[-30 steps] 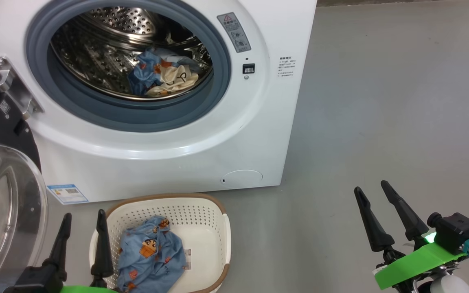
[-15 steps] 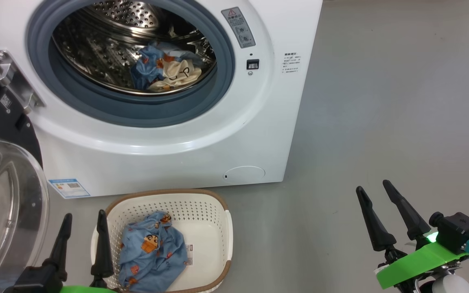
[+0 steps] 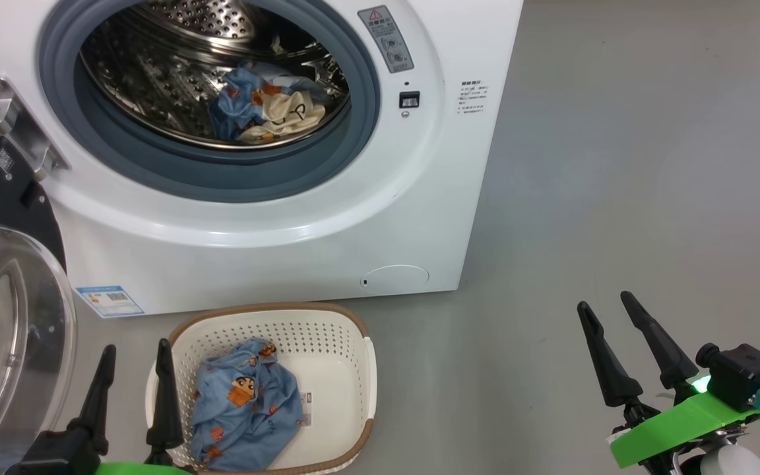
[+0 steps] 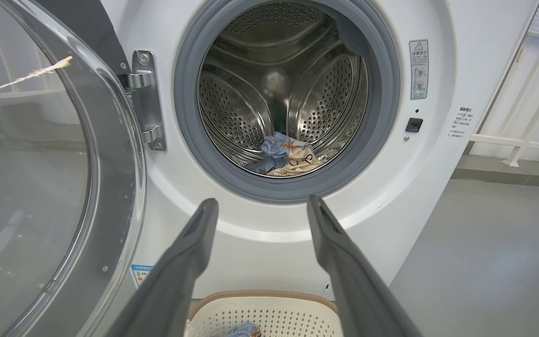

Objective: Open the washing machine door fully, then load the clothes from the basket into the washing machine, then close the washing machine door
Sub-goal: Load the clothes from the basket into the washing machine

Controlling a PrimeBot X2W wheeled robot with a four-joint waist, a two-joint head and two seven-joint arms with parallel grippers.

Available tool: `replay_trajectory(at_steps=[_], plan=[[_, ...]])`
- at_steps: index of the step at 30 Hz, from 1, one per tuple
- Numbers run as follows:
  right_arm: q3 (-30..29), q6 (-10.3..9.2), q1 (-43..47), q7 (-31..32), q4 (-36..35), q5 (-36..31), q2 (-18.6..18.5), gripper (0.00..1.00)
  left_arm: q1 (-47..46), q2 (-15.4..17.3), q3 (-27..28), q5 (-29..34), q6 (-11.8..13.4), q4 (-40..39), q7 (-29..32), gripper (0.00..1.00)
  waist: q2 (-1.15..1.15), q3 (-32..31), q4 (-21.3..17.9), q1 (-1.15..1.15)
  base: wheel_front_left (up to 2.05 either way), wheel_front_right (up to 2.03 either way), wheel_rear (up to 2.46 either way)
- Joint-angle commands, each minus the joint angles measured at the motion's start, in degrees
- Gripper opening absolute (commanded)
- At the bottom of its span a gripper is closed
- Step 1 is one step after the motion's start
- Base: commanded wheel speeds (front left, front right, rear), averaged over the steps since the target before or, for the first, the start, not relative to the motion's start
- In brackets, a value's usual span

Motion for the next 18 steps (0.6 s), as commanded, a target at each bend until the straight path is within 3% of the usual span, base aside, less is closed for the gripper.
replay_trajectory(at_steps=[1,18], plan=[[0.6,0.09,-0.9,-0.3,-1.5,0.3,-0.7,1.00,-2.1,0.3,2.0,0.4,-0.4,-1.0,-0.3,1.00,0.00,0.1,0.0,0.00,0.00,0.00,0.00],[0.1,0.09,-2.3,-0.3,-2.5,-0.1,0.0,1.00,-4.9,0.3,1.4,1.0,-1.2,0.1,-0.3,1.00,0.00,4.6,0.0,0.00,0.00,0.00,0.00]])
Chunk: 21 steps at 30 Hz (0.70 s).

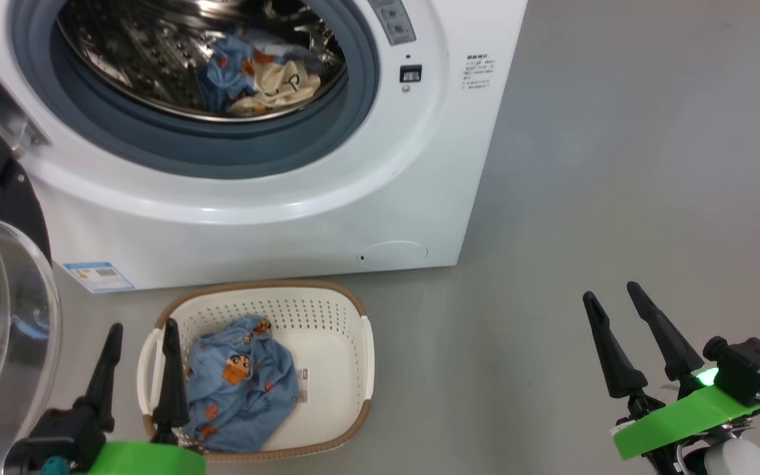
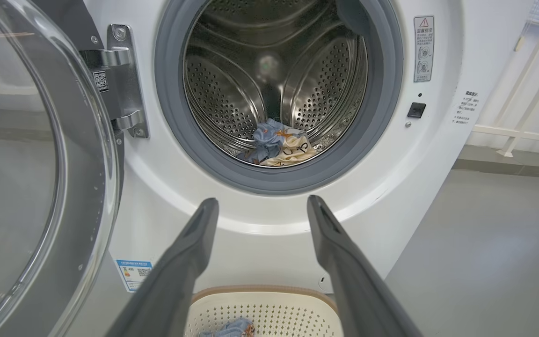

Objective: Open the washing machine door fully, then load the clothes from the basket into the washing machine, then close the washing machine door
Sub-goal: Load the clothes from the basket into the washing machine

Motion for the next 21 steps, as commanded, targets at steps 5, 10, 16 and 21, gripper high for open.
replay_trajectory(at_steps=[5,10,16,21], plan=[[1.1,0.09,-3.0,-0.3,-2.0,-0.3,0.3,1.00,-4.4,0.7,1.8,0.9,-0.7,0.0,-0.3,1.00,0.00,3.6,-0.1,0.00,0.00,0.00,0.00],[1.0,0.09,-4.2,-0.3,-2.2,-0.4,1.1,1.00,-6.1,0.9,2.3,1.5,-1.2,1.2,-0.3,1.00,0.00,6.8,-0.5,0.00,0.00,0.00,0.00],[0.8,0.09,-5.6,-0.3,-2.7,-0.6,2.0,1.00,-8.0,1.3,3.1,1.8,-1.6,3.2,-0.3,1.00,0.00,10.3,-1.2,0.00,0.00,0.00,0.00],[0.7,0.09,-6.9,-0.3,-3.1,-0.8,2.2,1.00,-9.8,1.4,3.5,1.9,-2.0,4.9,-0.3,1.00,0.00,12.9,-1.7,0.00,0.00,0.00,0.00]])
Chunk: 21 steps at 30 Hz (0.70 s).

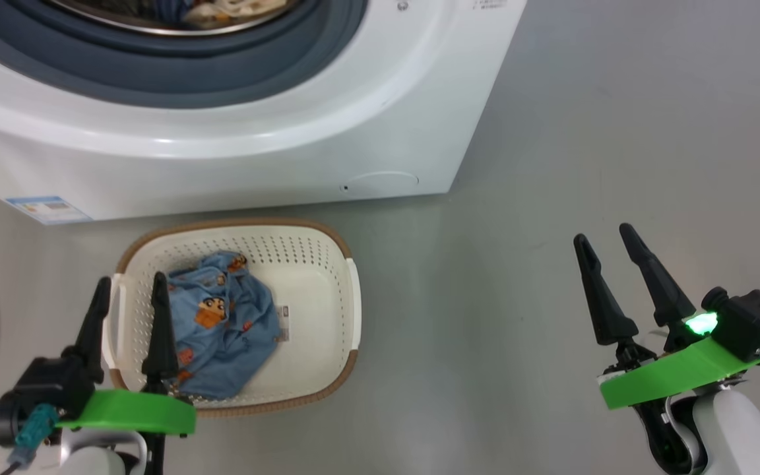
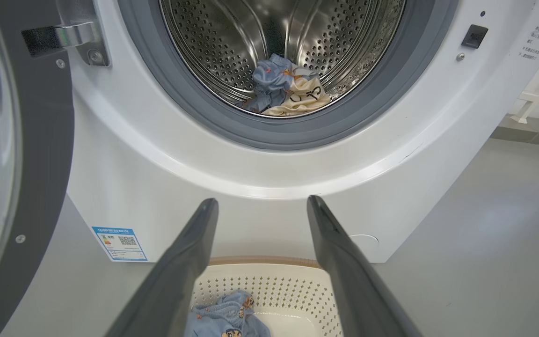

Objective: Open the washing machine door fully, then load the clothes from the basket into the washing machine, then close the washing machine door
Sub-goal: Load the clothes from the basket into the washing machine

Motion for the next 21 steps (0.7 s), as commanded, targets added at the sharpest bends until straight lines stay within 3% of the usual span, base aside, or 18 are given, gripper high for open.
replay_trajectory(at_steps=[1,13,21], plan=[[0.9,0.09,-0.6,-0.3,-1.6,-0.6,-0.2,1.00,-1.8,1.3,2.0,0.9,-0.5,-1.0,-0.3,1.00,0.00,2.1,-0.6,0.00,0.00,0.00,0.00],[0.8,0.09,-3.1,-0.3,-2.7,-1.2,0.1,1.00,-7.0,1.7,3.2,1.4,-0.8,1.6,-0.3,1.00,0.00,9.0,-0.8,0.00,0.00,0.00,0.00],[1.4,0.09,-5.7,-0.3,-3.2,-1.6,0.8,1.00,-12.5,3.1,4.3,1.3,-0.5,8.9,-0.3,1.00,0.00,13.5,-1.0,0.00,0.00,0.00,0.00]])
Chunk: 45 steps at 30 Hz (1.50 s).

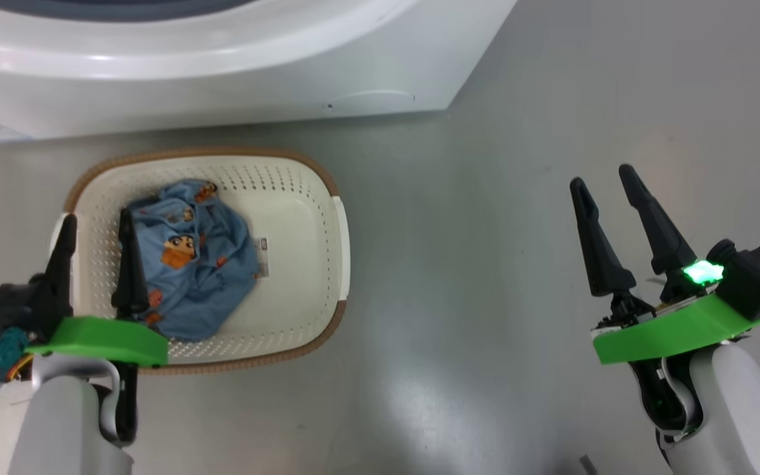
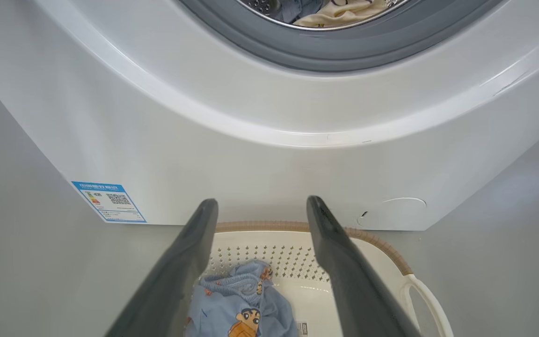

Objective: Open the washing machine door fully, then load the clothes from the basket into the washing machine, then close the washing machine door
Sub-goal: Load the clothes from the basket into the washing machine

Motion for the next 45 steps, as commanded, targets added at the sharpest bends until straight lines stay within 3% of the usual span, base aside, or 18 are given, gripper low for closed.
replay_trajectory(at_steps=[1,11,27,45], plan=[[1.4,0.09,-0.1,-0.3,-1.6,-0.7,0.0,1.00,-1.2,2.0,1.9,0.0,-0.1,0.7,-0.3,1.00,0.00,2.4,-0.3,0.00,0.00,0.00,0.00],[1.6,0.09,-2.2,-0.3,-2.1,-0.7,1.0,1.00,-8.9,4.7,1.5,-0.2,-0.9,11.6,-0.3,1.00,0.00,7.0,-1.5,0.00,0.00,0.00,0.00],[2.2,0.09,-4.5,-0.3,-2.9,-1.2,2.2,1.00,-22.4,7.8,-3.8,2.6,-1.7,31.5,-0.3,1.00,0.00,14.0,-3.5,0.00,0.00,0.00,0.00],[3.2,0.09,-5.5,-0.3,-3.3,-1.5,1.8,1.00,-33.1,9.4,-9.1,5.3,-1.4,48.0,0.2,1.00,0.00,18.2,-4.8,0.00,0.00,0.00,0.00]])
